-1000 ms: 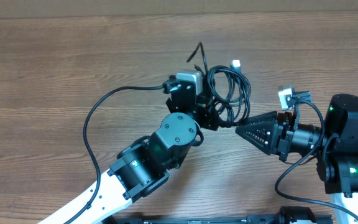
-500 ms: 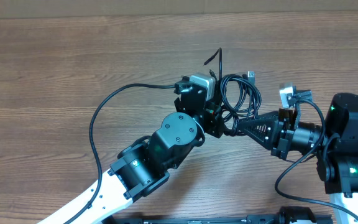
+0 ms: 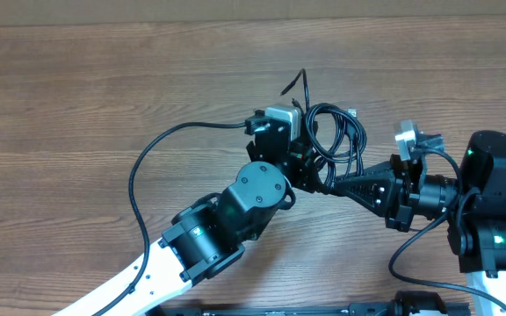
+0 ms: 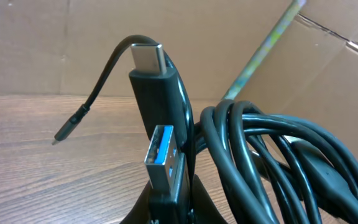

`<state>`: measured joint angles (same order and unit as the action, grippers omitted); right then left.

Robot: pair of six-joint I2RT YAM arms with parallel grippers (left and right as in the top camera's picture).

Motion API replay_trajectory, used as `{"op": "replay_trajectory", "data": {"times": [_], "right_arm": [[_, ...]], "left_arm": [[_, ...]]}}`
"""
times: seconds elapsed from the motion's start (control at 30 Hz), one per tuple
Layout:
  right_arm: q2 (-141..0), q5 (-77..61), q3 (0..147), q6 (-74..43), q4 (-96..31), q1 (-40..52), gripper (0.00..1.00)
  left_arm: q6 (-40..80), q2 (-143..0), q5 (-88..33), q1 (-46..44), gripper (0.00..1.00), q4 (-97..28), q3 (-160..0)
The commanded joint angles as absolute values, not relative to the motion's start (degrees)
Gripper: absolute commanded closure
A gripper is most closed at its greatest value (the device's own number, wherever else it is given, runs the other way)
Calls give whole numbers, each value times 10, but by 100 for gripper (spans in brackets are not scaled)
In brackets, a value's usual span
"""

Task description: Untangle cables

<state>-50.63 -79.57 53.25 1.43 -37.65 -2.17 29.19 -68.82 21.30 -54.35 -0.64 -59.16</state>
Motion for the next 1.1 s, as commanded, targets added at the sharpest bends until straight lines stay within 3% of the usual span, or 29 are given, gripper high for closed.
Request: {"op": "replay_trajectory", "data": {"times": [0.0,0.17,0.37,0.5,0.63,0.67,0.7,0.73,0.8,0.9,1.07], "right_arm": [[-500,-863,543,36,-378,-19,96],[-500,-900,543,71,-378,-19,96],[-500,-900,543,72,-383,-19,96],[-500,-899,543,72,-383,-19,96],[-500,-885,543,71,-383,-19,96],[-500,-870,543,68,-383,-19,94],[-500,-829,543,39,-383,-19,80],[-500,-802,543,17,-383,-19,72],[-500,-751,543,-20,-383,-19,38],[-500,-677,543,-58,-383,-19,30],[-500,-644,543,-60,-381,-19,27]], "left_arm": [[317,-690,294,-533,96,-12,-599],[343,-690,350,-533,96,-37,-599],[500,-690,440,-533,96,-67,-599],[581,-690,439,-533,96,-72,-599],[549,-690,402,-533,96,-71,-599],[524,-690,388,-533,96,-70,-599],[465,-690,361,-533,96,-71,-599],[432,-690,346,-533,96,-71,-599],[367,-690,312,-533,96,-71,-599],[279,-690,260,-533,96,-71,-599],[213,-690,186,-533,96,-70,-599]]}}
